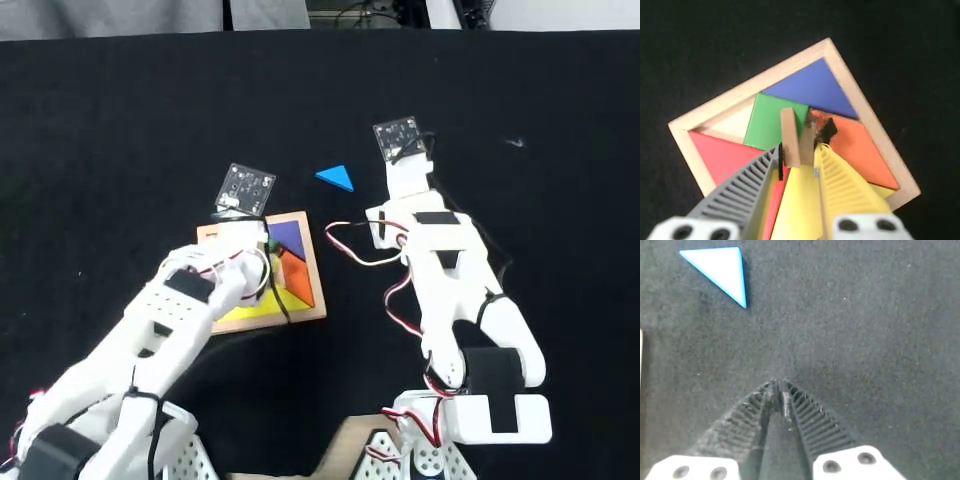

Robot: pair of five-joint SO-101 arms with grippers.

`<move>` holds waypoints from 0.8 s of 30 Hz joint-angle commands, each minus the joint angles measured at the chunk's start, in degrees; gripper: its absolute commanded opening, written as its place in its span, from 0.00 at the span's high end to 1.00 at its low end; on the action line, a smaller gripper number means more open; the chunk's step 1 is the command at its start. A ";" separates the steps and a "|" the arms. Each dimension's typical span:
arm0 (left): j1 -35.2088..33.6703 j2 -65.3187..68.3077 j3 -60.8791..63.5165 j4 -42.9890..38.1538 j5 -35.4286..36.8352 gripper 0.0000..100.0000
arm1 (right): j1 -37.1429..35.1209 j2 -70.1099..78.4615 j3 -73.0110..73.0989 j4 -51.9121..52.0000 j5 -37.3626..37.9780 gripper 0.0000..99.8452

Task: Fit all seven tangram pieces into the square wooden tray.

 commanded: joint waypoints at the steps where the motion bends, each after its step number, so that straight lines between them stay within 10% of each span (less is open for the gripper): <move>1: 2.59 -4.92 0.57 0.35 0.26 0.88 | 0.09 -0.13 -1.89 -1.23 0.00 0.99; 14: 6.37 -2.02 -0.31 0.26 0.18 0.88 | 0.09 3.21 -4.09 -0.88 0.00 0.99; 24: -4.26 -2.11 -4.70 3.96 0.26 0.88 | 0.26 3.03 -4.09 -0.88 -0.09 0.99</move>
